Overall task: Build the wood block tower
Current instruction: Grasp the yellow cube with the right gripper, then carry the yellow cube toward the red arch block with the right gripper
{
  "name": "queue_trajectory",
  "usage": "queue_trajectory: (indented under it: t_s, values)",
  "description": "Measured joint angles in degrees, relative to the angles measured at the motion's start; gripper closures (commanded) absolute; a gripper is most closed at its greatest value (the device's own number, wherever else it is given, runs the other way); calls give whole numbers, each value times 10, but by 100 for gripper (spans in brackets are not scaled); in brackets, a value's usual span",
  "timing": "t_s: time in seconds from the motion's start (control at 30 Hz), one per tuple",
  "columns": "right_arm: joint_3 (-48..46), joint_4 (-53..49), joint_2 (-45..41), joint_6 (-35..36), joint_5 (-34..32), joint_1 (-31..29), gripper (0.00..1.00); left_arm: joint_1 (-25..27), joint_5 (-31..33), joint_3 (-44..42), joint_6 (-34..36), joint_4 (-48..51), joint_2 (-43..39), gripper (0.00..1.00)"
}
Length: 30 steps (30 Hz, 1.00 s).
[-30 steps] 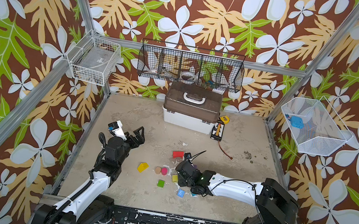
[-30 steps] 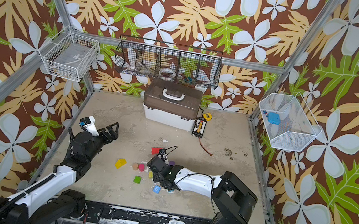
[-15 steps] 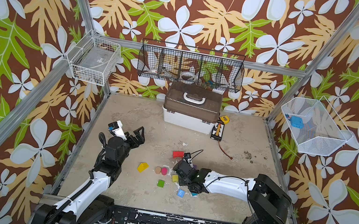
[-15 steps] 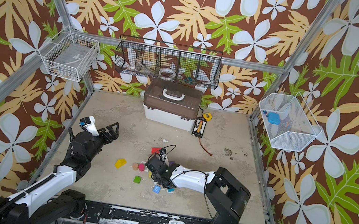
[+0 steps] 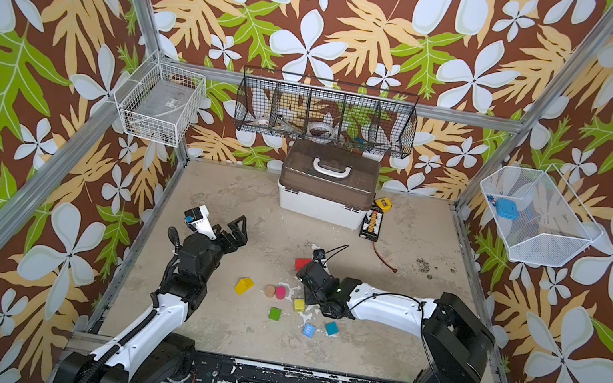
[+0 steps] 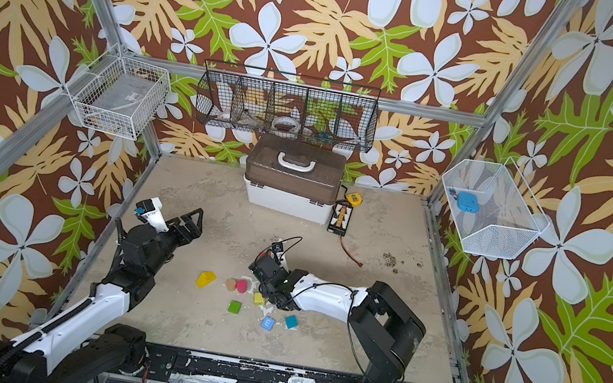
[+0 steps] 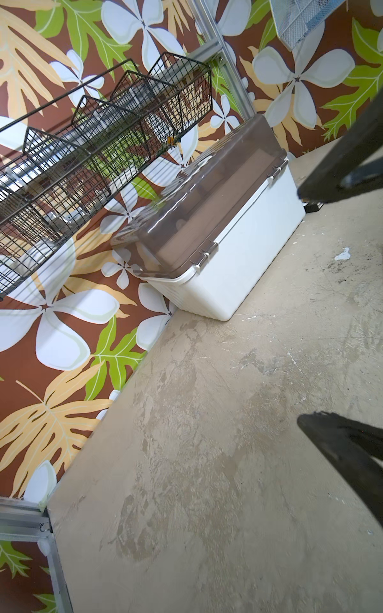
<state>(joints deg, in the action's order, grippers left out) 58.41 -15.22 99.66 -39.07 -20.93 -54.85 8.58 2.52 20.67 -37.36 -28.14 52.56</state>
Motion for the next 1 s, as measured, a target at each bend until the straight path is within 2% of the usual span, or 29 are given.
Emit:
queue_trajectory:
  t_s: [0.33,1.0]
  values:
    - [23,7,21,-12,-2,1,76,0,0,-2,1,1,-26,0]
    - [67,13,89,6,14,0,67,0,0,-2,2,0,-5,0]
